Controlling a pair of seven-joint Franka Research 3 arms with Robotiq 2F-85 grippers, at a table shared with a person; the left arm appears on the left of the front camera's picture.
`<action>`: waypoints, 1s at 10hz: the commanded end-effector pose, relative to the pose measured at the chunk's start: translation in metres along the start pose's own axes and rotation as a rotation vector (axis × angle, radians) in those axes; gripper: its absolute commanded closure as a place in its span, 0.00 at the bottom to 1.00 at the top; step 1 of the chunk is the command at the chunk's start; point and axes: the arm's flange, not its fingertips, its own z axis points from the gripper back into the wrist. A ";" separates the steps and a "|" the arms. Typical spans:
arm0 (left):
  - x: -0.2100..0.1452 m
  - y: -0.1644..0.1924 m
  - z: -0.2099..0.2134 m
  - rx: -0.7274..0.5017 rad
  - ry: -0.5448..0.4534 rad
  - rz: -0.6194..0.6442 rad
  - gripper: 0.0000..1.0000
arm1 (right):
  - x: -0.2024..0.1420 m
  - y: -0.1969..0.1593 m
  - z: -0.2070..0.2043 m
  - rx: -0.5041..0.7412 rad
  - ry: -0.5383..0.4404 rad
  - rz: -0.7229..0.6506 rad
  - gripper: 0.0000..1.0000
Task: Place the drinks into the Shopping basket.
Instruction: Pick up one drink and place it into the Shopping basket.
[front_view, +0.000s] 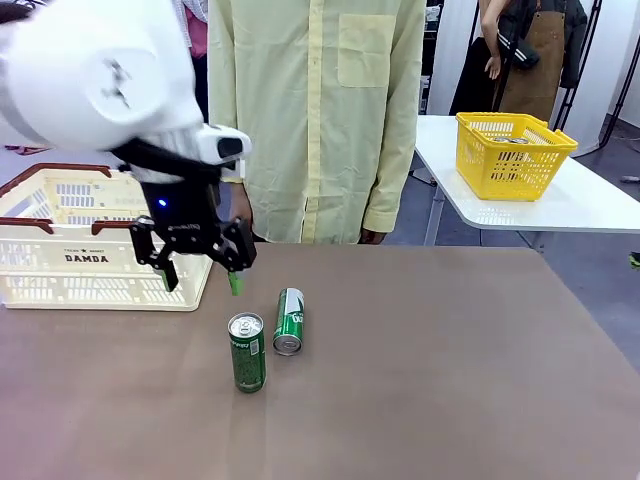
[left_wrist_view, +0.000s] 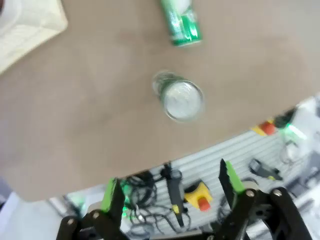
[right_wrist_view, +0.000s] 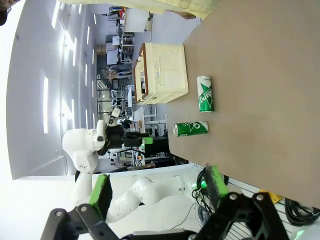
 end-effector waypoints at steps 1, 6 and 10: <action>0.023 -0.007 -0.017 0.049 -0.011 0.063 0.00 | 0.000 0.005 -0.001 0.015 -0.009 -0.010 0.00; 0.023 -0.009 -0.027 0.023 -0.029 0.035 0.00 | 0.000 0.005 -0.001 0.015 -0.009 -0.010 0.00; 0.025 -0.011 -0.032 -0.001 -0.022 0.023 0.00 | 0.000 0.005 -0.001 0.015 -0.009 -0.010 0.00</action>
